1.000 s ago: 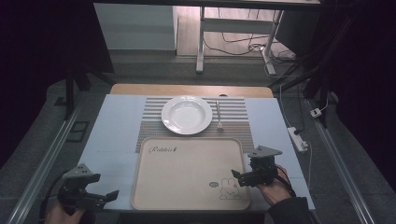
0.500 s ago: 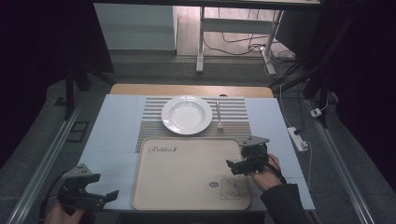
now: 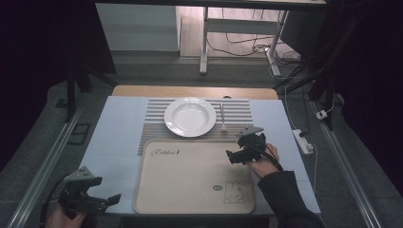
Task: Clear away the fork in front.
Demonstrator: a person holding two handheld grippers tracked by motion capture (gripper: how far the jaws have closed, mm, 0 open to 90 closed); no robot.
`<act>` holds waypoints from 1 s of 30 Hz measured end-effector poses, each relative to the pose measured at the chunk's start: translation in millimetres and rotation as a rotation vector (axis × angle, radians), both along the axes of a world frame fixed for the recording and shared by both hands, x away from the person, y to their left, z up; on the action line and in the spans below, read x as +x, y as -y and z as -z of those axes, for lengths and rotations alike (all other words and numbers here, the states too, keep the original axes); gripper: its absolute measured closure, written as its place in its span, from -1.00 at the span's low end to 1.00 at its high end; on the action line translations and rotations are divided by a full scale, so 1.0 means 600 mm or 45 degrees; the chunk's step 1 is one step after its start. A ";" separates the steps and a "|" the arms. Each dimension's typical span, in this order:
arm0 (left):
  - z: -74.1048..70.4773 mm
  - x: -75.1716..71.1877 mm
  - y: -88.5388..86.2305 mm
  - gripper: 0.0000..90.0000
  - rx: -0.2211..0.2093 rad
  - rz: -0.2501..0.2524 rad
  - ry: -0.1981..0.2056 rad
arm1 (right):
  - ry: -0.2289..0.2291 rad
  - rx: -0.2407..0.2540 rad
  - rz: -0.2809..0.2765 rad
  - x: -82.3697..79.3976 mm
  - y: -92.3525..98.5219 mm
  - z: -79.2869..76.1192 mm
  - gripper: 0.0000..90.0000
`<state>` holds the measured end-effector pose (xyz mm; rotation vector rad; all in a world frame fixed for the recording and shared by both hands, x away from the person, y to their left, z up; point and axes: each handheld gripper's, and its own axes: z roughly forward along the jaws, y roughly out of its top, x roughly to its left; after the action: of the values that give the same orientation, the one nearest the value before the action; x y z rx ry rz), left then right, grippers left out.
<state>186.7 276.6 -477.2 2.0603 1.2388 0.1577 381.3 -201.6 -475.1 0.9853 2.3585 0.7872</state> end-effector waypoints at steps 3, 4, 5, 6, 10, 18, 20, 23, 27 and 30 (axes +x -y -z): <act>0.000 0.000 0.000 -0.98 0.001 0.001 0.000 | 0.006 -0.019 -0.001 0.014 -0.006 0.001 -0.99; 0.000 0.000 0.000 -0.98 0.001 0.001 0.000 | 0.012 -0.027 0.000 0.019 -0.008 0.002 -0.99; 0.000 0.000 0.000 -0.98 0.001 0.000 -0.001 | 0.013 -0.033 0.003 0.024 -0.011 0.002 -0.99; 0.000 0.000 0.000 -0.98 0.000 0.000 -0.001 | 0.016 -0.035 0.003 0.029 -0.012 0.002 -0.99; 0.000 0.001 0.000 -0.98 0.002 0.001 -0.003 | 0.025 -0.039 0.025 0.048 -0.020 0.003 -0.99; 0.001 0.001 0.001 -0.98 0.001 0.004 -0.009 | 0.054 -0.105 0.041 0.087 -0.036 0.008 -0.99; 0.001 0.002 0.001 -0.98 0.001 0.004 -0.009 | 0.060 -0.131 0.038 0.096 -0.039 0.011 -0.99; 0.001 0.002 0.001 -0.98 0.001 0.006 -0.011 | 0.061 -0.168 0.034 0.108 -0.045 0.018 -0.98; 0.001 0.002 0.001 -0.98 0.003 0.008 -0.014 | 0.064 -0.193 0.029 0.118 -0.051 0.024 -0.93; 0.001 0.002 0.001 -0.98 0.004 0.007 -0.015 | 0.068 -0.237 0.012 0.129 -0.060 0.032 -0.85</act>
<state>188.1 275.8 -477.9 2.0700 1.2403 0.1450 458.5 -165.4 -494.4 0.8859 2.3306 0.5706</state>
